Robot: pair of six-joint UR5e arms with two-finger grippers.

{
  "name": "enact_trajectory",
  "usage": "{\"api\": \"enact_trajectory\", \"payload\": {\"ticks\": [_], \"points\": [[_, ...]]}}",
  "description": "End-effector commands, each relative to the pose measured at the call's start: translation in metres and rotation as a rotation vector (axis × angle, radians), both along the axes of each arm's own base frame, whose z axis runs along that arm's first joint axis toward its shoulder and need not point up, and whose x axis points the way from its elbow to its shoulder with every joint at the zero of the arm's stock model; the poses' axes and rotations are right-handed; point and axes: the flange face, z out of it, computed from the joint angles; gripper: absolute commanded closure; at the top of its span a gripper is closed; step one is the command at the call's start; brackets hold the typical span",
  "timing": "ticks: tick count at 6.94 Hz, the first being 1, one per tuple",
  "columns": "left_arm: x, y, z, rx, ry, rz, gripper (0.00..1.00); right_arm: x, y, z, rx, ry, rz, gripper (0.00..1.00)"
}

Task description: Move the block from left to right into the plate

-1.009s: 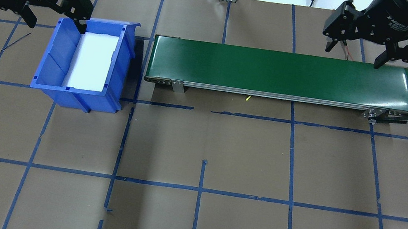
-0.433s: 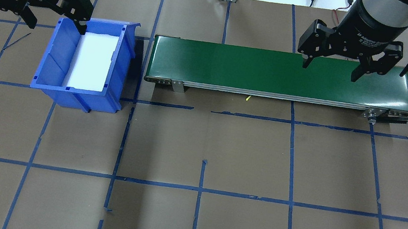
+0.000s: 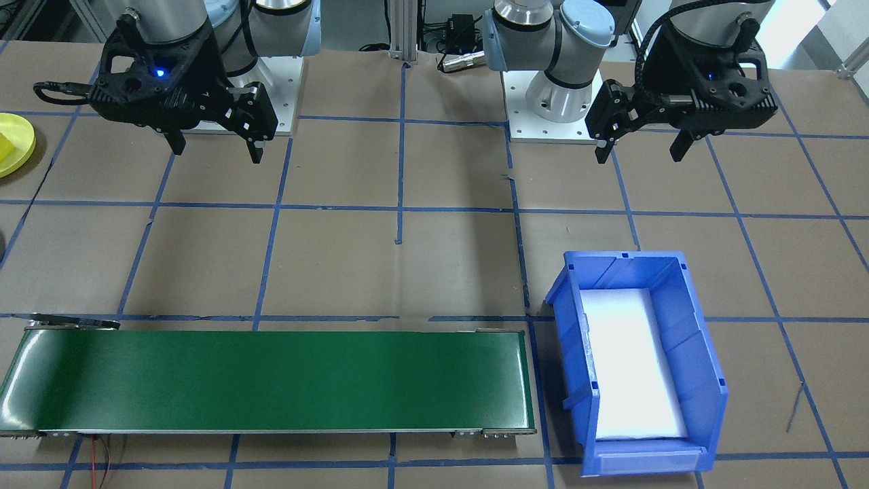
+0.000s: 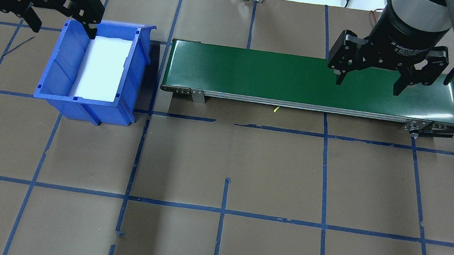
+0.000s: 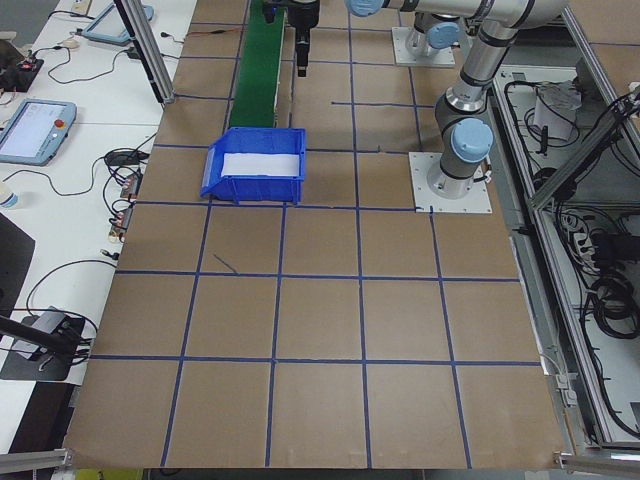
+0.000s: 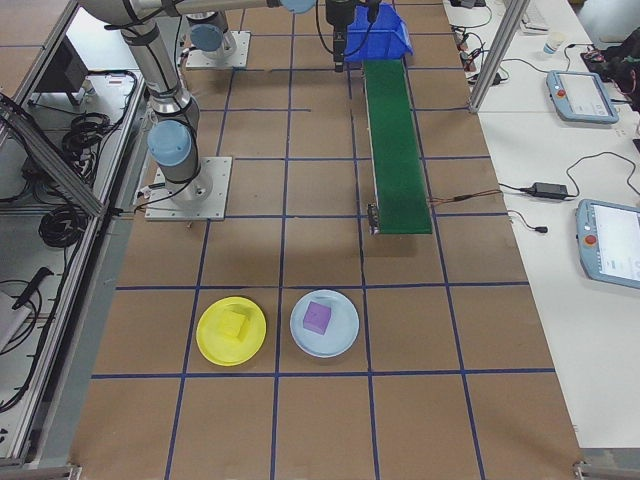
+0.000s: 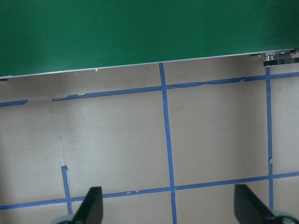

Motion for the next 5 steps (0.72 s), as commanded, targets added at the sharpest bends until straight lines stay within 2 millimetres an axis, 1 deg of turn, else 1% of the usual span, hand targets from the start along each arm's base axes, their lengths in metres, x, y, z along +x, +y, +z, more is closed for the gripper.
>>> {"api": "enact_trajectory", "payload": {"ticks": [1, 3, 5], "points": [[0.0, 0.0002, 0.0, 0.0, -0.001, 0.0, 0.0, 0.0054, 0.0016, -0.0003, 0.016, -0.016, 0.007, 0.0], [-0.0001, 0.002, -0.0052, 0.021, 0.0, 0.0, 0.0, 0.0083, 0.004, -0.0029, 0.023, -0.017, 0.007, 0.0], [0.0, 0.0026, -0.0039, 0.026, -0.001, 0.005, 0.0, 0.008, 0.0046, -0.0023, 0.023, -0.014, 0.005, 0.0]]}}
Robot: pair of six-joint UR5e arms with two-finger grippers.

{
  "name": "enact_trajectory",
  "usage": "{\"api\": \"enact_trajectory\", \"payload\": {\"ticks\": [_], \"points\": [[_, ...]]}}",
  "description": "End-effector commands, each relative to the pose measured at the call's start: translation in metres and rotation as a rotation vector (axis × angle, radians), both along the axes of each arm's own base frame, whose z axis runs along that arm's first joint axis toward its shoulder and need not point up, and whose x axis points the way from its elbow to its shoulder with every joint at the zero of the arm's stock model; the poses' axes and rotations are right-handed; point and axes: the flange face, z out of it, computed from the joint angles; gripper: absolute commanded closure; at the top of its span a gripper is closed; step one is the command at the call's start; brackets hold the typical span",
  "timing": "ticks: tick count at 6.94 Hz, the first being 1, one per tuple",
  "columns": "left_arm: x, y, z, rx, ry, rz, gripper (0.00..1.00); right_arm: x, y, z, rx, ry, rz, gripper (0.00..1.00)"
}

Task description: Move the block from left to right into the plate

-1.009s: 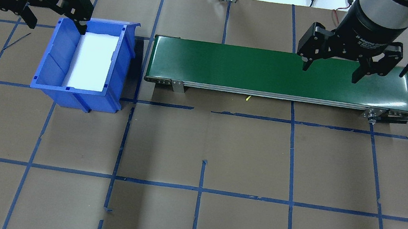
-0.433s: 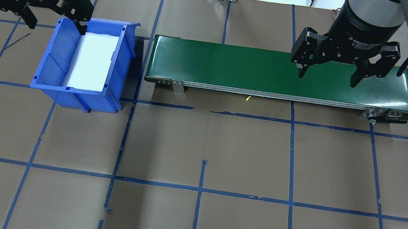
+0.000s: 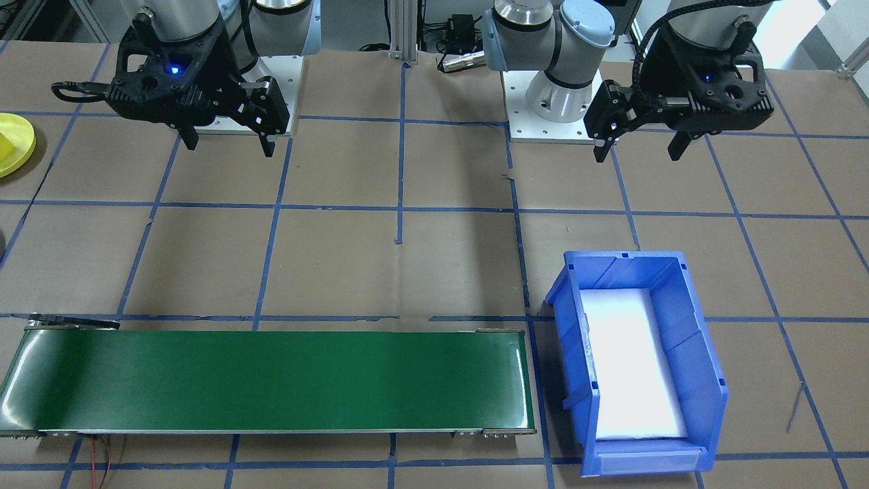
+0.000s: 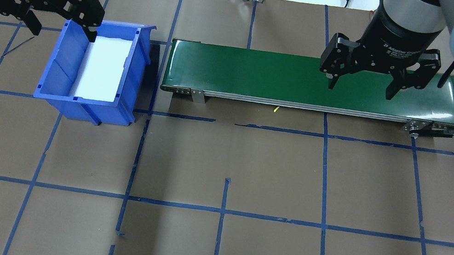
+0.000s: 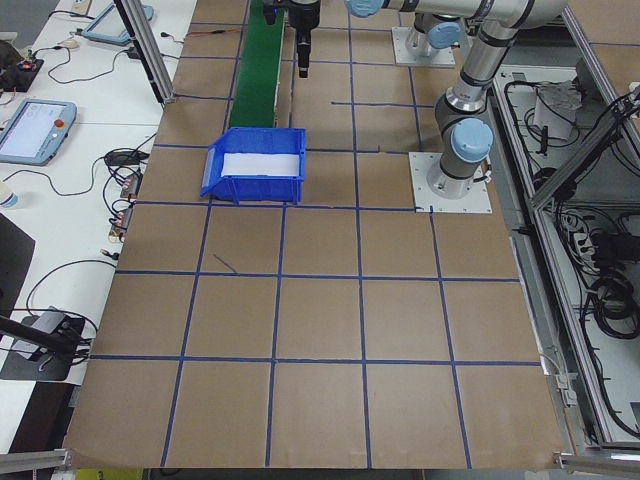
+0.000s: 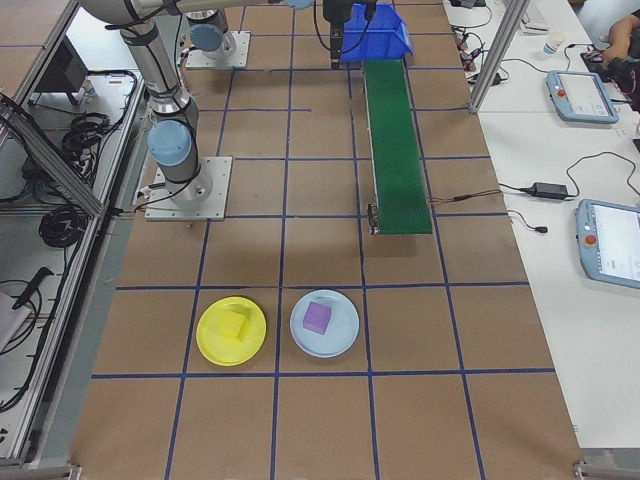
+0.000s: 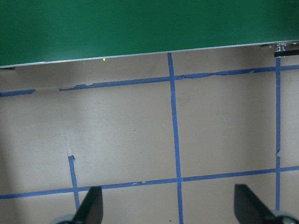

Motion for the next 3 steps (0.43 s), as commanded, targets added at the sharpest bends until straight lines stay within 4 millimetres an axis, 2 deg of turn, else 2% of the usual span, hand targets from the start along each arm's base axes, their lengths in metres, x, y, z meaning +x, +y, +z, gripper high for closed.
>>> {"api": "enact_trajectory", "payload": {"ticks": [1, 3], "points": [[0.0015, 0.0024, -0.0005, 0.022, 0.0, 0.004, 0.0, 0.0006, -0.0019, -0.0034, 0.005, 0.0, 0.0, 0.0], [0.0004, 0.0053, -0.0005, 0.052, 0.004, 0.004, 0.0, 0.0016, -0.0039, -0.0063, 0.009, 0.0, 0.003, 0.0]]}}
